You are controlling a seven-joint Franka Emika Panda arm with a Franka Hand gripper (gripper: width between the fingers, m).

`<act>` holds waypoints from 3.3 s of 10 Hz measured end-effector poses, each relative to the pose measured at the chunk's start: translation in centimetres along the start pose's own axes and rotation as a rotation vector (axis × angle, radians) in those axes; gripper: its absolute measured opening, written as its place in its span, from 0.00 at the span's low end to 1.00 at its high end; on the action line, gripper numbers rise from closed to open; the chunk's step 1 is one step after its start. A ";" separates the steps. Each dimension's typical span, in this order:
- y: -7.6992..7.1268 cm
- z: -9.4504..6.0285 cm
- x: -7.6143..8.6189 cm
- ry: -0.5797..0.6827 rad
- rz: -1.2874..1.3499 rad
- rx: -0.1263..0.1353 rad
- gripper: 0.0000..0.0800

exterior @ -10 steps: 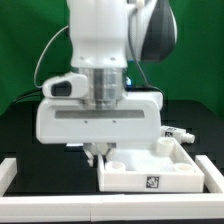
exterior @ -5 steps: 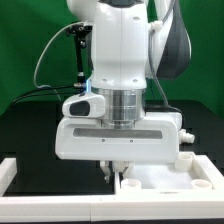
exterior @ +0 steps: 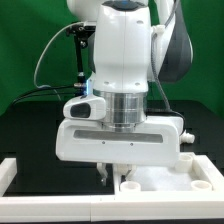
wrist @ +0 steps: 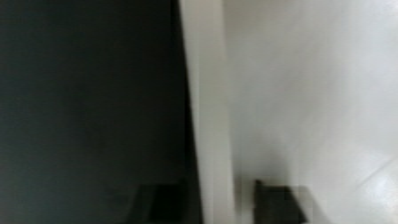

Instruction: Assemble one leg

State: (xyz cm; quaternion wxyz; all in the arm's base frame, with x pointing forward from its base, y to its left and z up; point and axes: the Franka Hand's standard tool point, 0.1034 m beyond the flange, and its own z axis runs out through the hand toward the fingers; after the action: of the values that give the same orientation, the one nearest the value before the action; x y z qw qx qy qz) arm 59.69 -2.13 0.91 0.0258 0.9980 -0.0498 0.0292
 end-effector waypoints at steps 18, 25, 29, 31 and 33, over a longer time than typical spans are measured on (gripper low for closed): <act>-3.9 -8.2 -10.3 0.041 -0.226 0.040 0.81; -5.3 -8.8 -14.2 0.157 -0.847 0.006 0.81; -7.2 -6.6 -16.8 0.001 -1.013 0.039 0.81; -8.1 -5.7 -17.3 -0.001 -1.135 0.041 0.81; -7.9 -5.7 -17.2 -0.001 -1.150 0.041 0.81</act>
Offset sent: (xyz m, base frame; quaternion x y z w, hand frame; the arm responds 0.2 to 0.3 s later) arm -0.0562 0.0044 0.0663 -0.0172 -0.0453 -0.1058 0.9932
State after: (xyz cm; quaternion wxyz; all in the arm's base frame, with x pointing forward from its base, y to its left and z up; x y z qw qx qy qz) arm 43.06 7.68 5.14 0.0182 0.8649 0.5015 0.0112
